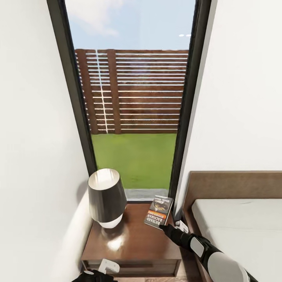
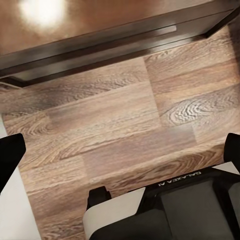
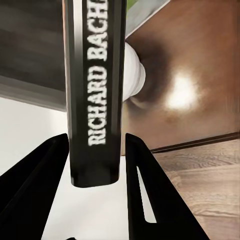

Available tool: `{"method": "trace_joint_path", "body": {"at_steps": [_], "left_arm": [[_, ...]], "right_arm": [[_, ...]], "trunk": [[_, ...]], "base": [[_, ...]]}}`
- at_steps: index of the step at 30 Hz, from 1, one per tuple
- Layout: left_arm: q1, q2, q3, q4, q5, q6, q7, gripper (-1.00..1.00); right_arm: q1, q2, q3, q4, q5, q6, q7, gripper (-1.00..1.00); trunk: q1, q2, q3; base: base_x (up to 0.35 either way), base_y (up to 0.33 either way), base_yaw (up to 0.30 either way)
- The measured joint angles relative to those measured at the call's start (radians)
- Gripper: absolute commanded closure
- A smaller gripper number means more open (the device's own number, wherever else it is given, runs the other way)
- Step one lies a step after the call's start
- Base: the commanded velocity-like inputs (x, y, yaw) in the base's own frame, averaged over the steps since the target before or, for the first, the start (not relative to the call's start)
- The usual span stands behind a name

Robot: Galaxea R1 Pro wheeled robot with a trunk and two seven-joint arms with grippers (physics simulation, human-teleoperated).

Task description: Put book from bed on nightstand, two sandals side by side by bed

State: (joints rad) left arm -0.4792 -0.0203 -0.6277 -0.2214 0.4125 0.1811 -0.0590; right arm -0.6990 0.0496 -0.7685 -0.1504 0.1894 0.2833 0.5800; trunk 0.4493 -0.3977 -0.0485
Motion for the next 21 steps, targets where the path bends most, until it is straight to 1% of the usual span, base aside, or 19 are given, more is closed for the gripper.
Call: {"method": "trace_joint_path", "body": {"at_steps": [21], "left_arm": [[0.000, 0.000, 0.000, 0.000, 0.000, -0.001, 0.000, -1.00]], "right_arm": [[0.000, 0.003, 0.000, 0.001, 0.000, 0.000, -0.006, 1.00]], "trunk": [[0.000, 0.000, 0.000]], "base": [[0.006, 0.000, 0.000]]}}
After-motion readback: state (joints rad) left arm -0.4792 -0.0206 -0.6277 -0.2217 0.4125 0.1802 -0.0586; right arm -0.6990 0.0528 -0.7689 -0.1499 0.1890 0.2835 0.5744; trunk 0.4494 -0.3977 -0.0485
